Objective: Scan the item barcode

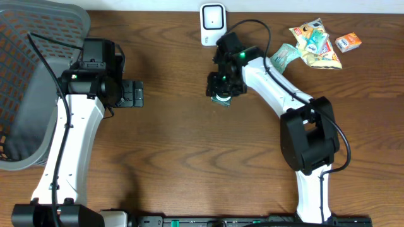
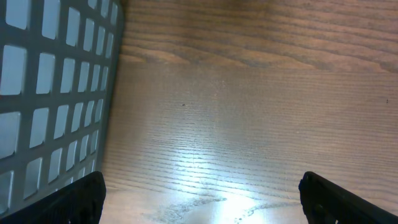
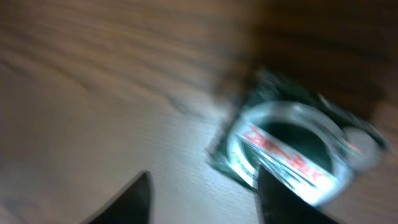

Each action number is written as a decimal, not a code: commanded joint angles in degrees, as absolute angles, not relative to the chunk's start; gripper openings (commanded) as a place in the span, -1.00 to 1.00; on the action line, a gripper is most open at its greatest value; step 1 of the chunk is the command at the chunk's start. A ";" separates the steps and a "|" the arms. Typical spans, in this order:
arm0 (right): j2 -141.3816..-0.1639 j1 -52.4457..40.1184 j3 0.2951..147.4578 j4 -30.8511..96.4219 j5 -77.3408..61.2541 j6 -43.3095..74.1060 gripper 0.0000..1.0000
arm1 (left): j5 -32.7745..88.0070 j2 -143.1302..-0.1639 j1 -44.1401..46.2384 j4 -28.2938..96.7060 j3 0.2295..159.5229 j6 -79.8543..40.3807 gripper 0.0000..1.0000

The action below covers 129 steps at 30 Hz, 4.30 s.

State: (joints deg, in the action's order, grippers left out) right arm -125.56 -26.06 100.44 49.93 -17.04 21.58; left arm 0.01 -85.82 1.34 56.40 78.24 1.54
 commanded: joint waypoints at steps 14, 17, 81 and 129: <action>-127.11 -32.18 101.01 41.19 -8.45 22.26 -0.97 | -0.51 -86.15 1.37 56.45 77.84 1.91 0.96; -128.53 -32.64 101.01 41.50 -6.90 22.28 -0.97 | -0.51 -86.15 1.37 56.45 77.84 1.91 0.95; -130.80 -22.87 101.08 36.84 -1.87 14.55 -0.98 | -0.51 -86.15 1.37 56.45 77.84 1.91 0.96; -118.02 -12.69 98.72 59.13 -4.82 -11.62 0.98 | -0.51 -86.15 1.37 56.45 77.84 1.91 0.96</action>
State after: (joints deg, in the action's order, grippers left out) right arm -118.13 -14.48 100.66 58.89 2.37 -1.56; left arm 0.01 -85.82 1.34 56.38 78.24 1.54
